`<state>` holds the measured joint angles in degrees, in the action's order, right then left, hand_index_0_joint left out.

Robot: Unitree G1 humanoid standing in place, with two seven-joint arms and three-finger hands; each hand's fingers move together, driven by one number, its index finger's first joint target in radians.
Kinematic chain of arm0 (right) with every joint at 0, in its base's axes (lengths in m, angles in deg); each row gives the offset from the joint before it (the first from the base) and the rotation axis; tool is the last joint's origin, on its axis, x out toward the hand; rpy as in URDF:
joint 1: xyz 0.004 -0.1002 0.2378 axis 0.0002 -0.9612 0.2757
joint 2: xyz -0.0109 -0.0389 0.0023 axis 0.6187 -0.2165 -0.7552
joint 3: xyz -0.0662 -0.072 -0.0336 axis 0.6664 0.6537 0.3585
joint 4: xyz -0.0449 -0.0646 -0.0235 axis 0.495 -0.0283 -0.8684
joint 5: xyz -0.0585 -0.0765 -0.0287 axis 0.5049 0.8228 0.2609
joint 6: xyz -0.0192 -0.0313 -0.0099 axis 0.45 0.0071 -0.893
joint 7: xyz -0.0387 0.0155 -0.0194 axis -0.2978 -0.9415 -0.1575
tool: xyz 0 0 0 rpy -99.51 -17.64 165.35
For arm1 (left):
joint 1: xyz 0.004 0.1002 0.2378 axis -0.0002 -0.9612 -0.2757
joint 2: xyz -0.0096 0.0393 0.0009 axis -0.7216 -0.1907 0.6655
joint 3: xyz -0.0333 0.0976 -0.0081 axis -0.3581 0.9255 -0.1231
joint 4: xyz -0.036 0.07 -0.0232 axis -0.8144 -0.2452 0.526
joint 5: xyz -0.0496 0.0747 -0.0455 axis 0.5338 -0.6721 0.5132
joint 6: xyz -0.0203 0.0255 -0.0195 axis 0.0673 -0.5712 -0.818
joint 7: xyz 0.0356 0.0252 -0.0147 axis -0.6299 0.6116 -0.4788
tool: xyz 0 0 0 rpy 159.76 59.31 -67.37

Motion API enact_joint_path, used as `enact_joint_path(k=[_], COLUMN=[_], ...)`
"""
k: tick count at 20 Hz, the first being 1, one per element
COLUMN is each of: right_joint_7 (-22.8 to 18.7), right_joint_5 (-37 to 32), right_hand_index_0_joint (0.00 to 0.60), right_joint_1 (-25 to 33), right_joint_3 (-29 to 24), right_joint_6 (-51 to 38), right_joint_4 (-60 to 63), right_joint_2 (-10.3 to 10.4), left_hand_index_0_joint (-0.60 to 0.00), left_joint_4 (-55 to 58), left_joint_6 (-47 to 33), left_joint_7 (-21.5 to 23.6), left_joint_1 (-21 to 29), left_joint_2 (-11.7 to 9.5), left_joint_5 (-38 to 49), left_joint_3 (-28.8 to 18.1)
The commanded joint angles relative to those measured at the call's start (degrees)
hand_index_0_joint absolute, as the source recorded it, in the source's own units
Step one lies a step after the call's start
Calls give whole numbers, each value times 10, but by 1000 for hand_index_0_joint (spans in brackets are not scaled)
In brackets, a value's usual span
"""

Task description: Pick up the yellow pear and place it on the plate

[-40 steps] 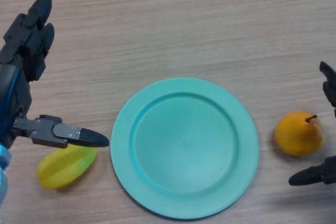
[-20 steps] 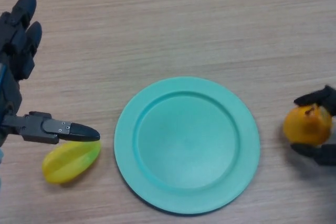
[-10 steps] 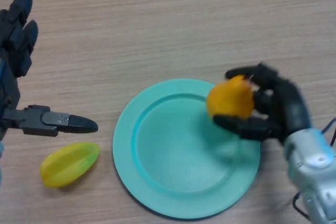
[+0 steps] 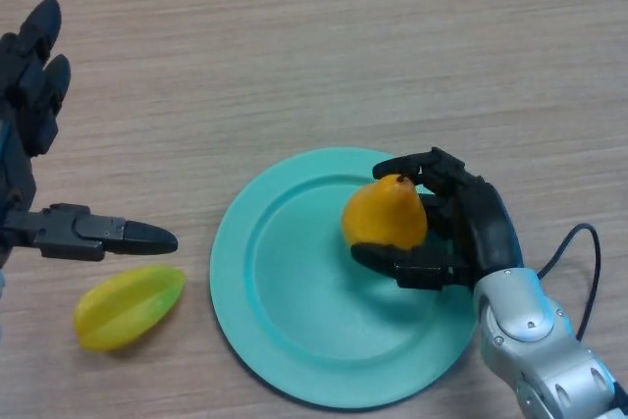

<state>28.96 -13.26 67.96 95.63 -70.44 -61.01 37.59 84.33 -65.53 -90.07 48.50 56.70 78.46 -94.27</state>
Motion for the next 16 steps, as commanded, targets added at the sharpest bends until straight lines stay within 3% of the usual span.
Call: enact_joint_path(k=[1,3,4,10,14,16], right_joint_7=[25,74,85,158,229,254], right_joint_5=[9,30,36,93,140,157], right_hand_index_0_joint=[250,19,0,0,0,0], right_joint_1=[11,-15,-22,-40,-52,-70], right_joint_3=[-15,-14,-13,-50,-144,-194], right_joint_6=[-39,-6,3,38,51,48], right_joint_4=[-60,-140,-161,-288,-370,-409], right_joint_2=[-5,-5,-5,-5,-7,-25], left_hand_index_0_joint=[0,0,0,0,0,0], left_joint_4=[31,28,27,31,32,42], left_joint_6=[-95,-102,-105,-100,-102,-94], left_joint_7=[2,6,8,11,14,16], left_joint_1=[16,23,26,30,31,32], left_joint_2=[-29,-33,-33,-26,-26,-23], left_joint_5=[12,-1,-4,-9,-2,0], left_joint_3=[-40,-36,-34,-19,-20,-12])
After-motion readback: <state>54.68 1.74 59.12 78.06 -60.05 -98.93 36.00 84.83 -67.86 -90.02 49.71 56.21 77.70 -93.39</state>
